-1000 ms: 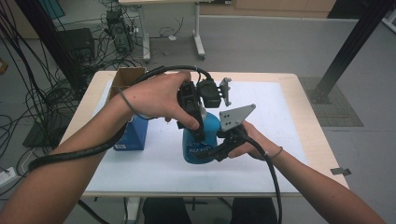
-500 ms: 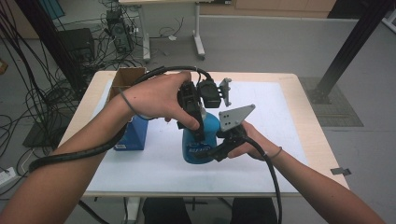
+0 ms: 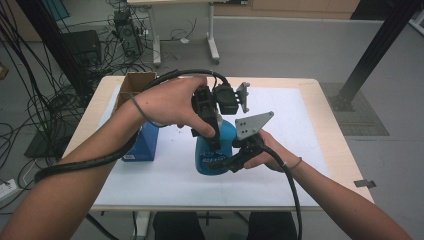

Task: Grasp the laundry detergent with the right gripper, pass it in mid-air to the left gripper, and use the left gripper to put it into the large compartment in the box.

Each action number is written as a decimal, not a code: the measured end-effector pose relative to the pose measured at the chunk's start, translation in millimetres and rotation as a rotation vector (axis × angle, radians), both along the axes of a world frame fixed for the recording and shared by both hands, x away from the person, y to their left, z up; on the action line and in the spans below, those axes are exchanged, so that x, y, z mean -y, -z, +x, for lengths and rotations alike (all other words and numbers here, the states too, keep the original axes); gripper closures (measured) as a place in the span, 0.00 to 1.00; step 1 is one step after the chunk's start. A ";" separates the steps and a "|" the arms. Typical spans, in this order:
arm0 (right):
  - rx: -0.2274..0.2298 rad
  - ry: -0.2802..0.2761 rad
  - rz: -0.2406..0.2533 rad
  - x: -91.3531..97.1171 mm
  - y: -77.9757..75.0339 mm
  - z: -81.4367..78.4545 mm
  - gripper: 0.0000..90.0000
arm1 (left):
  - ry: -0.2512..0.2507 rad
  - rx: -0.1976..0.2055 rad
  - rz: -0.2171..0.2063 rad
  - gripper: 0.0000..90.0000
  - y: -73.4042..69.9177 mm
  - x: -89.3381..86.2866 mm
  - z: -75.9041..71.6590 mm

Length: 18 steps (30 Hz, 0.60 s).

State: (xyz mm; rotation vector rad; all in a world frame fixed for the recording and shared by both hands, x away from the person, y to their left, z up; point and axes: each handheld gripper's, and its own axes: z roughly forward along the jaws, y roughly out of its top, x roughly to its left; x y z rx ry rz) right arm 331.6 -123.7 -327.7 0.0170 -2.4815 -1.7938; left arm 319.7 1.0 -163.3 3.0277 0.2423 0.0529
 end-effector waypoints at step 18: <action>-0.105 0.059 0.076 4.6 6.3 6.4 0.11 | -0.032 0.007 0.022 0.42 1.0 -1.4 3.5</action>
